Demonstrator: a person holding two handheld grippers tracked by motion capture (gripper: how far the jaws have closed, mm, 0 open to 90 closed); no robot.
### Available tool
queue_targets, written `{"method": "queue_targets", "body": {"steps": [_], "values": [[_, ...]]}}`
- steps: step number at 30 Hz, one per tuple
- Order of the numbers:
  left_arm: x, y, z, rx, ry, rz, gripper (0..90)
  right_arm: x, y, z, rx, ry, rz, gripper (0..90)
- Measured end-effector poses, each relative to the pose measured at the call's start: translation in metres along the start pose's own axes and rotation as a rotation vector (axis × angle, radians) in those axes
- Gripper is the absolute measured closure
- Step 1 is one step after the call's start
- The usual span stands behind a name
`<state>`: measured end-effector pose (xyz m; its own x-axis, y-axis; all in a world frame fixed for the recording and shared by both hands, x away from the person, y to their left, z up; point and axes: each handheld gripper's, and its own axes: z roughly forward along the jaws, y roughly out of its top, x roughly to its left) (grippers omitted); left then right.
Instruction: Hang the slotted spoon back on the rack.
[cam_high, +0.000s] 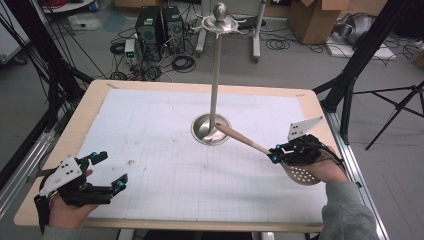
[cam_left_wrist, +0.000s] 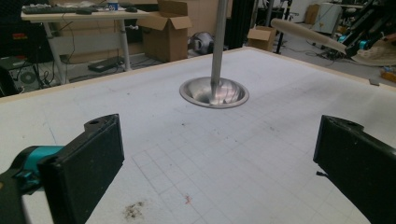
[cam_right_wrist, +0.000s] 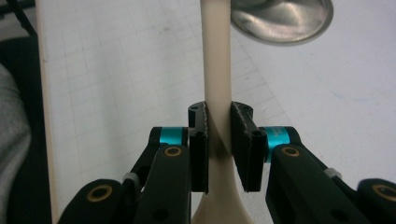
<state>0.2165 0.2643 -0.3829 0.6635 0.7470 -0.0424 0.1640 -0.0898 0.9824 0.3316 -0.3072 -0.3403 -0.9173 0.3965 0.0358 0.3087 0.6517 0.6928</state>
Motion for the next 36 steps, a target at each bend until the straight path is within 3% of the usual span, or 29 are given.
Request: {"method": "queue_targets", "body": {"steps": [13, 18, 36], "values": [[0.000, 0.000, 0.000, 0.001, -0.002, -0.002, 2.1, -0.004, 0.008, -0.027, -0.128, -0.007, 0.030, 78.5], [0.000, 0.001, -0.001, -0.003, -0.002, -0.004, 2.1, -0.006, 0.011, -0.035, -0.189, -0.030, 0.038, 78.6], [0.001, 0.001, -0.001, -0.004, -0.002, -0.002, 2.1, -0.007, 0.029, -0.063, -0.293, -0.097, 0.048, 78.6]]}}
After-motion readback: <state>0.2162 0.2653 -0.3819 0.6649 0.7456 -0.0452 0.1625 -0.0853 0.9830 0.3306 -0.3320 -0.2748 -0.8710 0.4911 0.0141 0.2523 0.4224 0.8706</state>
